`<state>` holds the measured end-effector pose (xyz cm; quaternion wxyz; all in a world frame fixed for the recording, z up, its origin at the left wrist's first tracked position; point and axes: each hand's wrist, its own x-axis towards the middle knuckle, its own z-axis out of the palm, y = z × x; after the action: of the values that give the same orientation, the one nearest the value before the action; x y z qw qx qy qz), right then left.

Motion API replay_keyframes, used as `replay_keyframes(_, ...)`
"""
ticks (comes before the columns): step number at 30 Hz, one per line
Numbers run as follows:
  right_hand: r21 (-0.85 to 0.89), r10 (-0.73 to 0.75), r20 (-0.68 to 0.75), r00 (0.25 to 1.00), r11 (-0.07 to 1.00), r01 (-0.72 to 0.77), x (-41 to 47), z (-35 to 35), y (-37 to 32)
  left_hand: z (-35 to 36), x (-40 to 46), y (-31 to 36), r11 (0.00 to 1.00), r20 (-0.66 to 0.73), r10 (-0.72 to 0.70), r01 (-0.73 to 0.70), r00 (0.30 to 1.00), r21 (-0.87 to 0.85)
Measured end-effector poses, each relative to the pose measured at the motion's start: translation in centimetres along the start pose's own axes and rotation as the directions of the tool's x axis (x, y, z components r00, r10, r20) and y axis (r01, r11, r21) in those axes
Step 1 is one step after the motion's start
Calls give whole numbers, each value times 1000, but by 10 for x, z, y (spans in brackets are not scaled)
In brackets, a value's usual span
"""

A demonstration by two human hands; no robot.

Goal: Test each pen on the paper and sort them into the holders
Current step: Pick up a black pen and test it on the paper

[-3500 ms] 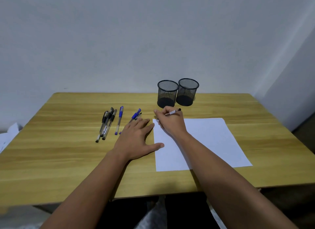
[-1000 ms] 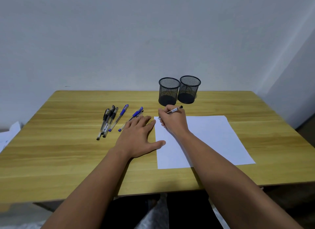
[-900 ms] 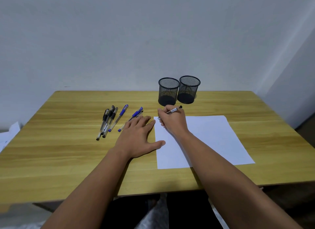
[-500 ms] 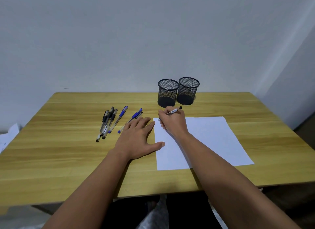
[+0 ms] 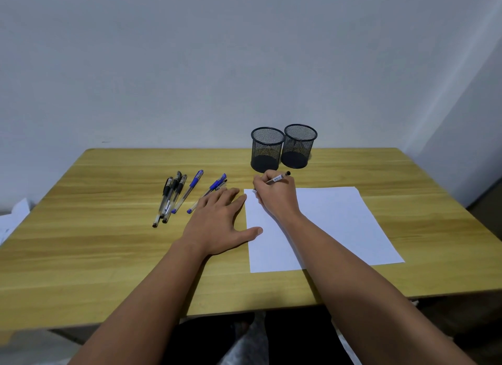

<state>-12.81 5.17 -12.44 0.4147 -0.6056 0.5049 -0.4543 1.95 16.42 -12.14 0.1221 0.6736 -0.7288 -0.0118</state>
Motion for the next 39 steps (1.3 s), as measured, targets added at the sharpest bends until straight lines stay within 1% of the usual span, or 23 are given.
replay_keyframes(9, -41, -11, 20, 1000, 999, 12, -1, 0, 0, 0, -1, 1, 1000, -7, 1, -1, 1000, -7)
replay_keyframes(11, -60, -6, 7, 1000, 998, 7, -1, -1, -1, -1, -1, 1, 1000, -7, 1, -1, 1000, -4)
replay_keyframes(14, -39, 16, -14, 1000, 999, -16, -1, -2, -2, 0, 0, 0, 1000, -2, 0, 0, 1000, 0)
replay_keyframes(20, -49, -2, -29, 1000, 999, 1, -3, -2, -4, 0, 0, 0, 1000, 6, 4, -4, 1000, 10)
replay_keyframes(24, -85, -23, -29, 999, 996, 21, -3, -2, -5, -1, 0, 0, 1000, 9, 4, -4, 1000, 10)
replay_keyframes(29, -100, -35, -81, 996, 995, 27, -4, -3, -7, -1, 0, 0, 1000, 13, 7, -7, 1000, 14)
replay_keyframes(32, -31, 25, -74, 997, 999, -27, -2, -5, -8, -1, -1, 0, 1000, 8, 6, -6, 1000, 8)
replay_keyframes(36, 121, 117, -39, 992, 986, -112, 0, -7, -9, -1, -1, 1, 1000, -4, 7, -7, 1000, 5)
replay_keyframes(39, 169, 141, 14, 990, 976, -141, 2, -8, -12, -1, -2, 1, 1000, -6, 9, -9, 1000, 11)
